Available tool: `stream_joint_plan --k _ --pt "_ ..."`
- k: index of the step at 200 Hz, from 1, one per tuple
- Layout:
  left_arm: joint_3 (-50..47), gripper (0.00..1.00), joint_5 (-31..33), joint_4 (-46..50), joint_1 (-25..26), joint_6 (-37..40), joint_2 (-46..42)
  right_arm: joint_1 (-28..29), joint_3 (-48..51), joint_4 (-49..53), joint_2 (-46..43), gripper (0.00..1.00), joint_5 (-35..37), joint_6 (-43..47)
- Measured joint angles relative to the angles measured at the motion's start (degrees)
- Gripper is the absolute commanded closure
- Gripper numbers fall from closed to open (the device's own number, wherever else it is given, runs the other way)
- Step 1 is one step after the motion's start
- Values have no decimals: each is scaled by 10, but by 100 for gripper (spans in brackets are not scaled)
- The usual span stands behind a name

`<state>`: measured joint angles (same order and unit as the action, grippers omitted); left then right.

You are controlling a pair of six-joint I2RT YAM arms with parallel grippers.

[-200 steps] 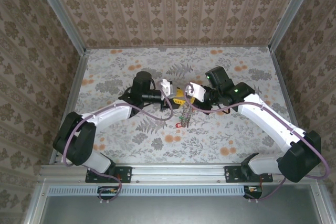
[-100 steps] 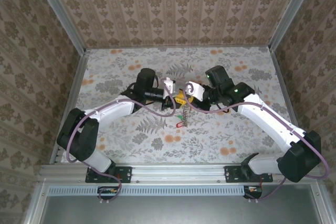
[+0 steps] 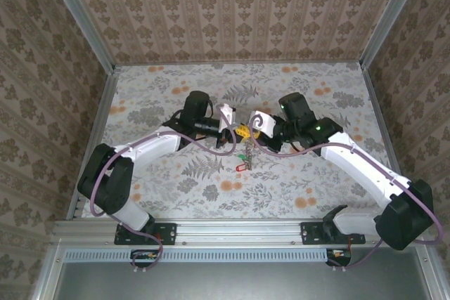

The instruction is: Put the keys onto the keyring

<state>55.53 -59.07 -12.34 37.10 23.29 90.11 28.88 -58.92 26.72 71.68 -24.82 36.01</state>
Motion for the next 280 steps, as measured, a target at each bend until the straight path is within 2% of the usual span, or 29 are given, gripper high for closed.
stream_joint_plan --k 25,75,133,209,280 --pt "-27 100 -1 -77 0 -49 1 -18 43 -61 -15 82 -33 -21" --pt "-64 100 -1 -206 -1 -129 3 -48 101 -164 -28 82 -92 -58" --pt "-74 100 -1 -304 -1 -184 13 -72 130 -241 -45 84 -135 -108" --pt "-79 100 -1 -344 -2 -207 19 -76 144 -279 -50 79 -143 -144" --pt "-80 100 -1 -344 -2 -208 19 -77 147 -292 -60 72 -142 -153"
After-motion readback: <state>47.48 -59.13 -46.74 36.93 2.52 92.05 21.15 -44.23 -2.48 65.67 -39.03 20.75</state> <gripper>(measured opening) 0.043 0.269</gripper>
